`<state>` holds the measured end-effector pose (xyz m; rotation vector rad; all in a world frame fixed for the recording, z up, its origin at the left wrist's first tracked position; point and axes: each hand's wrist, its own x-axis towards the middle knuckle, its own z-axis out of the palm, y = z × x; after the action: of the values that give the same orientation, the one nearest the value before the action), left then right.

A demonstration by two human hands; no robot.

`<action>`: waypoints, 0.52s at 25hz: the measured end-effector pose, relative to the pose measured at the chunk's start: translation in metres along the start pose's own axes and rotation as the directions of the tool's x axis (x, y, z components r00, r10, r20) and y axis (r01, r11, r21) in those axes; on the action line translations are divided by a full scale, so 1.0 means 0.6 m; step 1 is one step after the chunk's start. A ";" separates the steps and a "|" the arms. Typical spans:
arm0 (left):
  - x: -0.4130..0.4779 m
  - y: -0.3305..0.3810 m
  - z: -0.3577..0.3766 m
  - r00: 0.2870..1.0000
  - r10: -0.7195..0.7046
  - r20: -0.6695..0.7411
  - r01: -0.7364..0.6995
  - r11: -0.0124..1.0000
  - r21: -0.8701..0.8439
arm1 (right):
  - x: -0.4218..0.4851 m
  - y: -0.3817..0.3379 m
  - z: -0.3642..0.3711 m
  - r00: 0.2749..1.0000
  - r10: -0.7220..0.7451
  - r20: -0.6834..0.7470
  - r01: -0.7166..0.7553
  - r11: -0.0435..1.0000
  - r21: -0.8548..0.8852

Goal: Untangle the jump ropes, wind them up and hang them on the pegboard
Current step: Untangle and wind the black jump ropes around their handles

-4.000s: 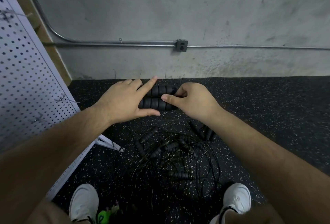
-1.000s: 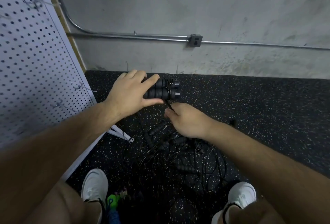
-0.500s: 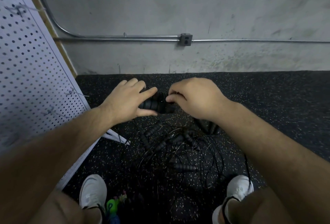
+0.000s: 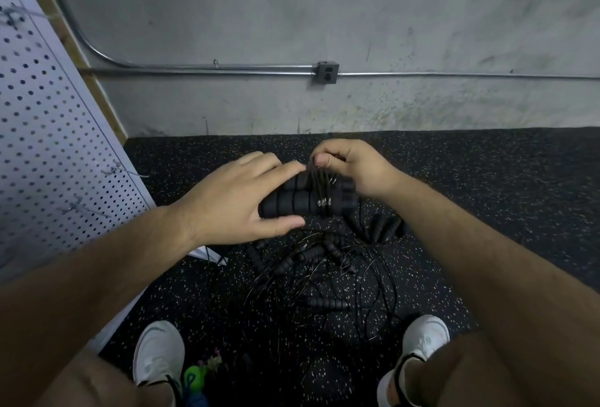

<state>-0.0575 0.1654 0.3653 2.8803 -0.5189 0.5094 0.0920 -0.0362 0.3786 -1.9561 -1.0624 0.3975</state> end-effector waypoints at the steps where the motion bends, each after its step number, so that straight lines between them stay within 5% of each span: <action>1: -0.001 0.003 -0.002 0.999 -0.032 0.011 0.032 0.999 -0.014 | -0.007 -0.002 0.006 0.998 0.041 0.038 -0.045 0.994 0.103; 5: 0.001 -0.018 -0.006 0.993 -0.113 -0.027 0.113 0.993 0.028 | -0.021 -0.007 0.077 0.973 0.228 0.036 -0.225 0.972 -0.072; 13: -0.007 -0.115 0.011 0.954 -0.295 -0.058 0.301 0.932 0.203 | -0.042 -0.057 0.147 0.986 0.134 0.097 -0.116 0.978 -0.172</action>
<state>-0.0337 0.2290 0.3503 3.0668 -0.0170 0.5805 0.0055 0.0000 0.3514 -2.1776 -1.0726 0.5031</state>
